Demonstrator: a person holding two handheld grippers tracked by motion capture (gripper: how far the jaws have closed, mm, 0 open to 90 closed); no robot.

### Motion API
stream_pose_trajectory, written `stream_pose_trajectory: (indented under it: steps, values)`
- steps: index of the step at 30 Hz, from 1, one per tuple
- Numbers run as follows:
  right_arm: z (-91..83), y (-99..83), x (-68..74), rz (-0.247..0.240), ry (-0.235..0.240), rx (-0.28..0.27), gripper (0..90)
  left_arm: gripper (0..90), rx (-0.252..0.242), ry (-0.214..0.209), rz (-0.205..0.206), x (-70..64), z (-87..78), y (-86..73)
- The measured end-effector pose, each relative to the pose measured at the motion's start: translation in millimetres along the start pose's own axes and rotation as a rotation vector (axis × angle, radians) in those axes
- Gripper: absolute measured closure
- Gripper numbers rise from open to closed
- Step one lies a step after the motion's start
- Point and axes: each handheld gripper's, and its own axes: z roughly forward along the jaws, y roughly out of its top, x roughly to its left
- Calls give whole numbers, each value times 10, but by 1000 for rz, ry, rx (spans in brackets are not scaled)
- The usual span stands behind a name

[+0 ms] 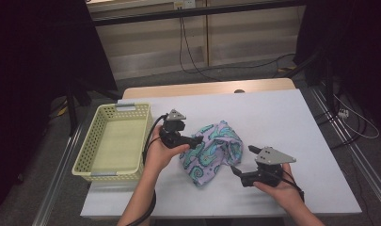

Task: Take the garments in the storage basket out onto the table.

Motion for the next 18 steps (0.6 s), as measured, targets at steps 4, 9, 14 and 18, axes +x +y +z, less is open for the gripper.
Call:
stream_pose_trajectory:
  steps: [4, 9, 14, 18]
  values:
    - [152, 64, 72, -28, 66, 20, 313, 115, -8, 7, 5, 11, -30, -3]
    - [334, 116, 160, -29, 124, 68, 437, 115, -11, 10, -4, 30, -47, -16]
    - [516, 158, 222, -29, 144, 110, 487, 116, -10, 13, -6, 50, -51, -27]
    - [645, 166, 224, -6, 142, 154, 770, 116, -11, 14, -16, 56, -50, -34]
